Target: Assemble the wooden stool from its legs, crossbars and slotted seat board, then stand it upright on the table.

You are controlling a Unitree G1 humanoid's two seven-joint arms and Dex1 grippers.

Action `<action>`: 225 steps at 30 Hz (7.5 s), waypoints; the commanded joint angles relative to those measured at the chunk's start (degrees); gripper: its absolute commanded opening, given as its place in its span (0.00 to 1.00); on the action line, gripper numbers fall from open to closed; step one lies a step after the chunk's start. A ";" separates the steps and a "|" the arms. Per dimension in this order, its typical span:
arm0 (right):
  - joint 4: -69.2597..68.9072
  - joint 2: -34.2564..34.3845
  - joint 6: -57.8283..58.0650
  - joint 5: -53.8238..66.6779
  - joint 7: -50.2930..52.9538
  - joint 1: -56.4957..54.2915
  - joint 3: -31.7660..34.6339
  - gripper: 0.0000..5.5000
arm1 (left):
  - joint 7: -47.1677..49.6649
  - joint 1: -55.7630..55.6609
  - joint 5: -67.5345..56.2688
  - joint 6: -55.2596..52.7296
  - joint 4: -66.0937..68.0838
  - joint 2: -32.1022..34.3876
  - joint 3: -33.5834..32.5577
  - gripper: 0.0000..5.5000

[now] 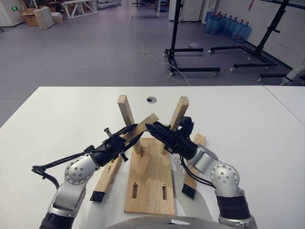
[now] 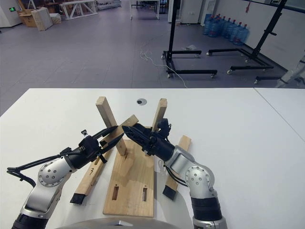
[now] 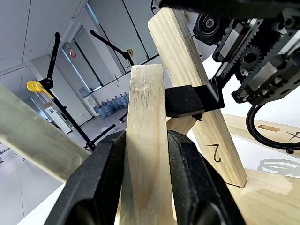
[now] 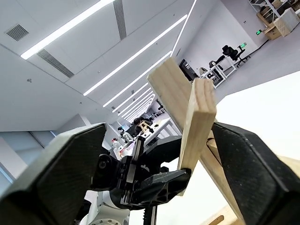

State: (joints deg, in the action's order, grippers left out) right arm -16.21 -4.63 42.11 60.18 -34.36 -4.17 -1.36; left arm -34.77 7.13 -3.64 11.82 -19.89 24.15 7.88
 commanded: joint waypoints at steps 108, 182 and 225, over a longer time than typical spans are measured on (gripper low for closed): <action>-19.97 -29.09 -5.83 30.37 75.77 23.90 17.80 0.07 | 13.10 11.57 4.84 -8.23 -12.08 -4.14 -1.45 0.50; -4.58 -21.73 -7.51 -30.58 30.35 14.40 3.23 0.07 | 14.65 7.52 8.23 -4.08 -5.07 -4.64 -1.59 0.50; -2.77 -14.44 -2.79 -30.82 28.29 -14.14 14.17 0.49 | 15.86 5.03 9.09 -1.34 -1.49 -4.20 -4.66 0.50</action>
State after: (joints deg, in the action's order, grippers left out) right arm -18.96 -19.23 38.30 29.17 -6.57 -15.85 11.74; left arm -19.14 12.75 5.08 10.47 -21.80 19.69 3.38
